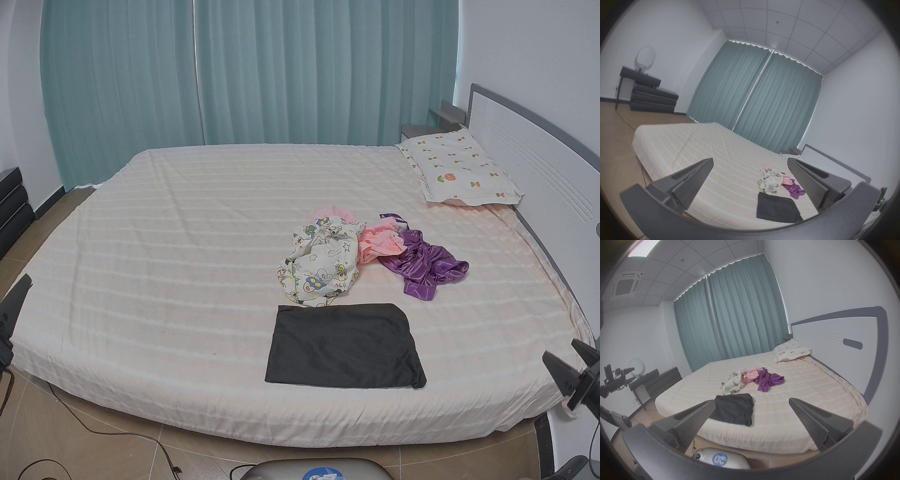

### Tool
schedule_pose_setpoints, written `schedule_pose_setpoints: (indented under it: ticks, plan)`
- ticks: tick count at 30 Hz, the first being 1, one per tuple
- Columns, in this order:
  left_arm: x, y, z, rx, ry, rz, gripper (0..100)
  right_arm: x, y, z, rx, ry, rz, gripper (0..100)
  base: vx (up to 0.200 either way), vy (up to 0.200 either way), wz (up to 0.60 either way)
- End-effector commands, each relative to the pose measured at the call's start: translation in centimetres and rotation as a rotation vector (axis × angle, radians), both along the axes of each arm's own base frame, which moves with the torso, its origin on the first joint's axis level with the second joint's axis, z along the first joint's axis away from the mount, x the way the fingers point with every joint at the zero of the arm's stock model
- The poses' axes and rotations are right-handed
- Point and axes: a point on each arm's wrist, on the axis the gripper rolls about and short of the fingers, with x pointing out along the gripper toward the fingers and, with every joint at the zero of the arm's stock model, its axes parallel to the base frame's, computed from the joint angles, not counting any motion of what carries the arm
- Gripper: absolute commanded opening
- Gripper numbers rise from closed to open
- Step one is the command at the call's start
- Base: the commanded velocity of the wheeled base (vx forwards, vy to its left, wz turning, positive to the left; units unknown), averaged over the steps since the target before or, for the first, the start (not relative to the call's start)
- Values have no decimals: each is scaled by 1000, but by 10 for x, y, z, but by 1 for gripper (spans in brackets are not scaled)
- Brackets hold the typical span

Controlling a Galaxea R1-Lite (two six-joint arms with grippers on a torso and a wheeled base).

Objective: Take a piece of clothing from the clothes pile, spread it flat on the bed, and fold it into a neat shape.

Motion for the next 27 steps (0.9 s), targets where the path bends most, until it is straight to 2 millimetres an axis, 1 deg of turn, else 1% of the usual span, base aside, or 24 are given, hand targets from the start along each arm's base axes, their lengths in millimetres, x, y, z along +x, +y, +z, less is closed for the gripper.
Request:
schedule_pose_setpoints:
  ticks: [1, 3, 6, 8, 10, 12, 13, 14, 17, 18, 19, 26, 27]
  plan:
    - [-53, 5, -21, 148, -80, 102, 100, -61, -6, -28, -123, -166, 12, 100, 0, 0, 0]
    - [-62, 6, -29, 189, -63, 109, 100, -66, -6, -34, -168, -180, 17, 100, 0, 0, 0]
    - [-72, 7, -39, 224, -53, 115, 100, -65, -7, -33, -175, -185, -26, 100, 0, 0, 0]
    - [-78, 7, -49, 247, -49, 125, 100, -66, -6, -40, -190, -189, -65, 100, 0, 0, 0]
    - [-80, 6, -58, 271, -48, 151, 100, -70, -4, -51, -228, -216, -85, 100, 0, 0, 0]
    - [-81, 5, -65, 287, -47, 176, 100, -68, -4, -54, -236, -226, -82, 100, 0, 0, 0]
    - [-82, 5, -72, 302, -50, 179, 100, -67, -4, -54, -231, -235, -84, 100, 0, 0, 0]
    - [-80, 5, -80, 336, -39, 185, 100, -67, -4, -56, -222, -237, -83, 100, 0, 0, 0]
    - [-74, 5, -94, 398, -14, 192, 100, -66, -4, -57, -200, -223, -89, 100, 0, 0, 0]
    - [-70, 5, -103, 414, -6, 190, 100, -66, -4, -57, -197, -222, -91, 100, 0, 0, 0]
    - [-68, 5, -108, 426, -1, 192, 100, -66, -5, -57, -196, -219, -95, 100, 0, 0, 0]
    - [-67, 4, -114, 446, 59, 162, 100, -66, -5, -57, -190, -214, -106, 100, 0, 0, 0]
    - [-67, 4, -115, 438, 57, 135, 100, -66, -5, -58, -187, -212, -106, 100, 0, 0, 0]
